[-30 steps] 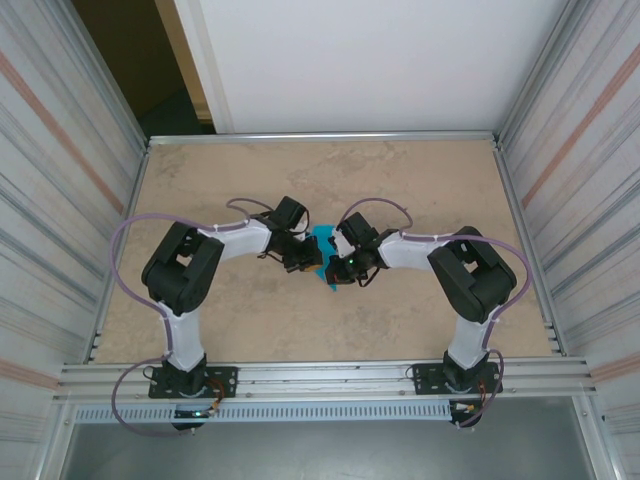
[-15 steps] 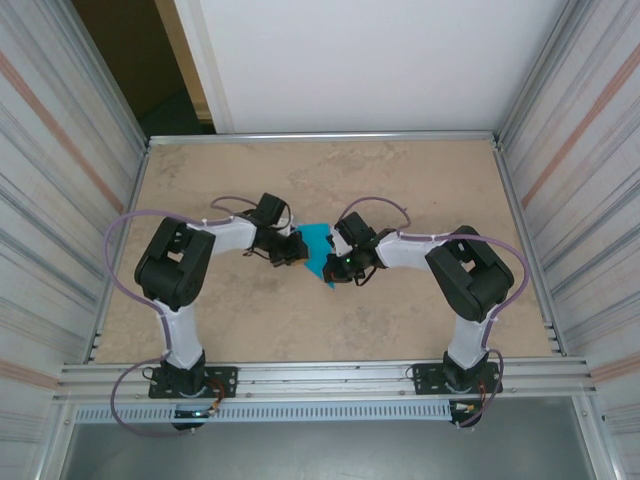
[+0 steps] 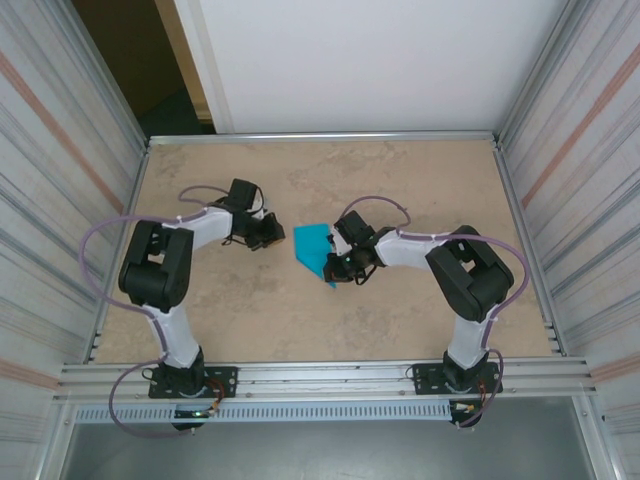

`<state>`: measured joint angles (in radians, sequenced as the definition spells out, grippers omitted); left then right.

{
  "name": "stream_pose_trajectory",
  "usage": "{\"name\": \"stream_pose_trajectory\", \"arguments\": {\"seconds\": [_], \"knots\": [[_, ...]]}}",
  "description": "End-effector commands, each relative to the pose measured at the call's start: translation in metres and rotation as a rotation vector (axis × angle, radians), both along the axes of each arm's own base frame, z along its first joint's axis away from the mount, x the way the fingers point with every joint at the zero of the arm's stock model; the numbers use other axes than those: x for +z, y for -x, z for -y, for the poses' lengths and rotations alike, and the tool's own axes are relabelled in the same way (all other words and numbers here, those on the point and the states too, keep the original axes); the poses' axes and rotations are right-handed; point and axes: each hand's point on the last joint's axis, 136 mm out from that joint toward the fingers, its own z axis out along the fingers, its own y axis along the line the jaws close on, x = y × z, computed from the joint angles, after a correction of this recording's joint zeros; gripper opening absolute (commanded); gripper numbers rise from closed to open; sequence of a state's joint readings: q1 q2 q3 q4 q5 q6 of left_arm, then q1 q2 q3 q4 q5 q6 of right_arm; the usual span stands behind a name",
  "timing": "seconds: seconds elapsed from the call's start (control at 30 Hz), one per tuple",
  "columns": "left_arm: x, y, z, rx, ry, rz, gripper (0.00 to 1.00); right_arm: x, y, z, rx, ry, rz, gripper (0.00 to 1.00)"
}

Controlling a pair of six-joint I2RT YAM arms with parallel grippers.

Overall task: Fold a paper plane with a square sheet of paper (pick it up from the middle)
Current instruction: Third fold the triangle at the center of the table, then fourth fold the wing at the center of the table.

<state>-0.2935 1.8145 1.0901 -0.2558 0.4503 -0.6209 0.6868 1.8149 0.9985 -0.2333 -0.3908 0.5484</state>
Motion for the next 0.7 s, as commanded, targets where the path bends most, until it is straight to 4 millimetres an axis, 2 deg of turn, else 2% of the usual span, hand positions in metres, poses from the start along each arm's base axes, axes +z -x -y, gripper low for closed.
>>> {"name": "stream_pose_trajectory", "arguments": {"seconds": [0.0,0.1,0.17,0.4,0.67], "knots": [[0.026,0.005,-0.001,0.057,0.040,0.042,0.19,0.044,-0.020,-0.002,-0.080,-0.056,0.103,0.19],[0.028,0.014,0.004,0.075,0.100,0.036,0.26,0.072,-0.035,-0.003,-0.129,-0.114,0.212,0.28],[0.028,0.021,0.011,0.075,0.137,0.025,0.31,0.072,-0.038,0.007,-0.201,-0.075,0.195,0.36],[0.018,0.035,0.025,0.068,0.161,-0.010,0.40,0.054,-0.026,-0.008,-0.157,-0.046,0.110,0.31],[0.006,0.040,0.030,0.081,0.189,-0.054,0.47,0.028,-0.037,-0.010,-0.164,-0.002,0.062,0.22]]}}
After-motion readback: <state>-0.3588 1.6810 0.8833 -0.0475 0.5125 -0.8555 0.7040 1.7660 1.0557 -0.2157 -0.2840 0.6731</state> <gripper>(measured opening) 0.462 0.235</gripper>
